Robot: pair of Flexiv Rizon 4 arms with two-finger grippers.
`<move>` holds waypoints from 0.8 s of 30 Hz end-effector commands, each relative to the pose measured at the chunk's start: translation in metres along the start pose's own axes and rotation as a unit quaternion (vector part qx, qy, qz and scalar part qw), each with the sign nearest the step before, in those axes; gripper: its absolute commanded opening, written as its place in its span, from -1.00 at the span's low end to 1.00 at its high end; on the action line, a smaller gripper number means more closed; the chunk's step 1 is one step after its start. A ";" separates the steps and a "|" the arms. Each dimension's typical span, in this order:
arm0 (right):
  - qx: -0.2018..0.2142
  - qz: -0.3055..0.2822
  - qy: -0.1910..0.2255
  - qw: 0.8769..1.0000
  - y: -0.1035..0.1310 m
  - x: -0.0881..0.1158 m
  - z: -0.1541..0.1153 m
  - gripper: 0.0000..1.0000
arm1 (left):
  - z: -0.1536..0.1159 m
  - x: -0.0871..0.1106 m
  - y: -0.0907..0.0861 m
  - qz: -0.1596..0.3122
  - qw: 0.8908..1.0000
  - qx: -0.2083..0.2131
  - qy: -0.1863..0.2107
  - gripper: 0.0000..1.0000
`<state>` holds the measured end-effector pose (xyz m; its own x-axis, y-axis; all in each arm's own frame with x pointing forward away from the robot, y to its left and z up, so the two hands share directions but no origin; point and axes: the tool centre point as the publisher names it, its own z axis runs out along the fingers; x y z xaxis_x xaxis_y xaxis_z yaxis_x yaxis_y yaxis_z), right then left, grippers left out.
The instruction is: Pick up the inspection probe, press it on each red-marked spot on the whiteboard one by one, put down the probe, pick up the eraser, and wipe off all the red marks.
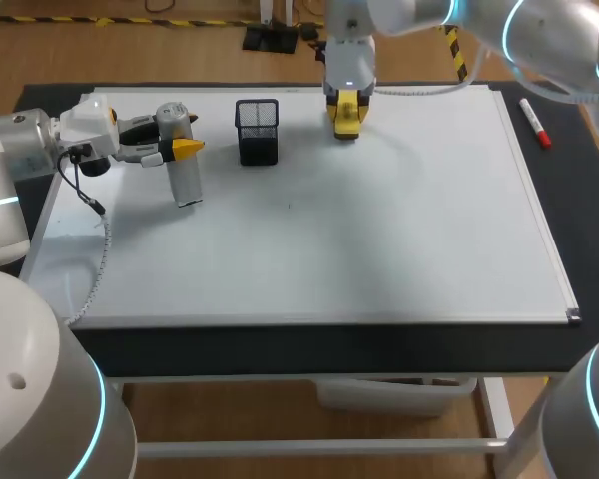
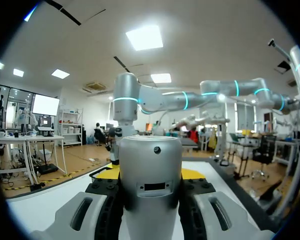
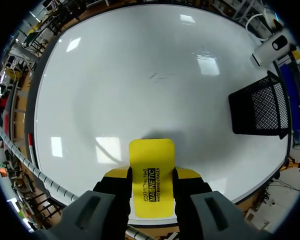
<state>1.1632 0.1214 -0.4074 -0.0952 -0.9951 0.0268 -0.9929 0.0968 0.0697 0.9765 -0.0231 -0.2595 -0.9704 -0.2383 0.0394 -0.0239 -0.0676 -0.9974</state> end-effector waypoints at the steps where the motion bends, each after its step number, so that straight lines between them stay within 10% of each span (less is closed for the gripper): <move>1: -0.004 -0.002 0.003 1.000 -0.005 -0.002 0.002 -1.00 | 0.000 0.000 -0.001 0.000 1.000 0.001 0.000 -1.00; 24: -0.024 -0.005 0.009 1.000 -0.003 -0.002 0.015 -1.00 | 0.000 0.000 -0.001 0.000 1.000 0.001 0.000 -1.00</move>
<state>1.1591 0.1214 -0.4206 -0.0866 -0.9957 0.0342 -0.9904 0.0897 0.1055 0.9765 -0.0231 -0.2595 -0.9704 -0.2383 0.0394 -0.0239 -0.0676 -0.9974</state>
